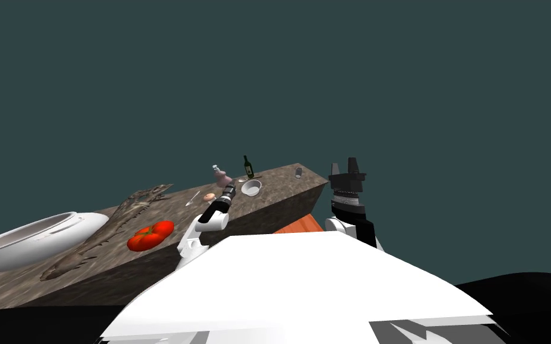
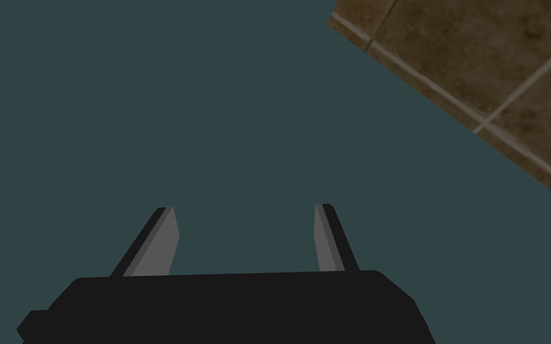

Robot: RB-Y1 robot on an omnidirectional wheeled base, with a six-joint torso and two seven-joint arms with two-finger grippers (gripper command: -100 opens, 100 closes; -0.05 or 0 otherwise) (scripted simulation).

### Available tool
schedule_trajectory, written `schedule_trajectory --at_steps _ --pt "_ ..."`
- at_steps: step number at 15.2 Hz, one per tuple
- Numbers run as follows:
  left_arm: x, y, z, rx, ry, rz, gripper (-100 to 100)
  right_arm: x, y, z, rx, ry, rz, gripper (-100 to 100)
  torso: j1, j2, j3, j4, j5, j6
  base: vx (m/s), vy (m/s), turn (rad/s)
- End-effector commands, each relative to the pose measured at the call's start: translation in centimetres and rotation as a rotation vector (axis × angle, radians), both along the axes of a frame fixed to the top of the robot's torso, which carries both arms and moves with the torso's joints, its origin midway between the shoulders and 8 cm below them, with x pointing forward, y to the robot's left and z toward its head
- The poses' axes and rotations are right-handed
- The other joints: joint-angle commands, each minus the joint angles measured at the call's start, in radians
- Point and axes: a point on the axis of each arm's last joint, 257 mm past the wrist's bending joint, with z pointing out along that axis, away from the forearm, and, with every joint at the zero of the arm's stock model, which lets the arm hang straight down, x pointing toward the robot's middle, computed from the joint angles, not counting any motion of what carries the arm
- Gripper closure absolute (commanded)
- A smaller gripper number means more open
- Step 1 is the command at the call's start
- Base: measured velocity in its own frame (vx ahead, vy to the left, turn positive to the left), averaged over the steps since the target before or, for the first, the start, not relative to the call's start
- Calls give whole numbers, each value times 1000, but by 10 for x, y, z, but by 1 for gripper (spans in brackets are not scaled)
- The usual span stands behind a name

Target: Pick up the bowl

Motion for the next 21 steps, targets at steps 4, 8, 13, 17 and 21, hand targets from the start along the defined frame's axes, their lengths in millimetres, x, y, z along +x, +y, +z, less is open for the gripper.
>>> schedule_trajectory --at_steps 4,8,13,17,21 --pt "7 7 -18 8 91 14 -100 0 0 0 0 0 0 0 0 0 0 0 0 0 1 -13 -46" --pt "9 12 -31 11 156 25 -100 0 0 0 0 0 0 0 0 0 0 0 0 0 2 -10 -27" --pt "10 17 -46 13 231 39 -100 0 0 0 0 0 0 0 0 0 0 0 0 0 2 -11 -27" --pt "11 22 -56 16 289 49 -100 0 0 0 0 0 0 0 0 0 0 0 0 0 3 -13 -26" --pt "11 26 -65 19 346 59 -100 0 0 0 0 0 0 0 0 0 0 0 0 0 3 -10 -28"
